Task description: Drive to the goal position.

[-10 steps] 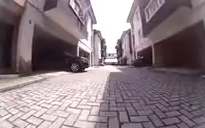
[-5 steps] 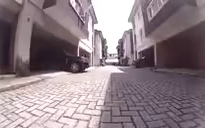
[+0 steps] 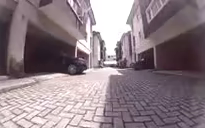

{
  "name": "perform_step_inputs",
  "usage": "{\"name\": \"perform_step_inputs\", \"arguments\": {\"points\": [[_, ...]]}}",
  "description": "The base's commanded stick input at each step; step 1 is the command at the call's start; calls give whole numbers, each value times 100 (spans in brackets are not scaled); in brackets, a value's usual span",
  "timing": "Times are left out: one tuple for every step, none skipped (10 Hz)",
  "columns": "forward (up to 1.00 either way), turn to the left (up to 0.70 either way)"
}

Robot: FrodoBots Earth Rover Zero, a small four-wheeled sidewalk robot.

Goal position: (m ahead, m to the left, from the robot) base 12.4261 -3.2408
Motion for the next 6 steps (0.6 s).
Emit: {"name": "perform_step_inputs", "arguments": {"points": [[50, 0], [50, 0], [50, 0], [50, 0], [50, 0], [50, 0]]}}
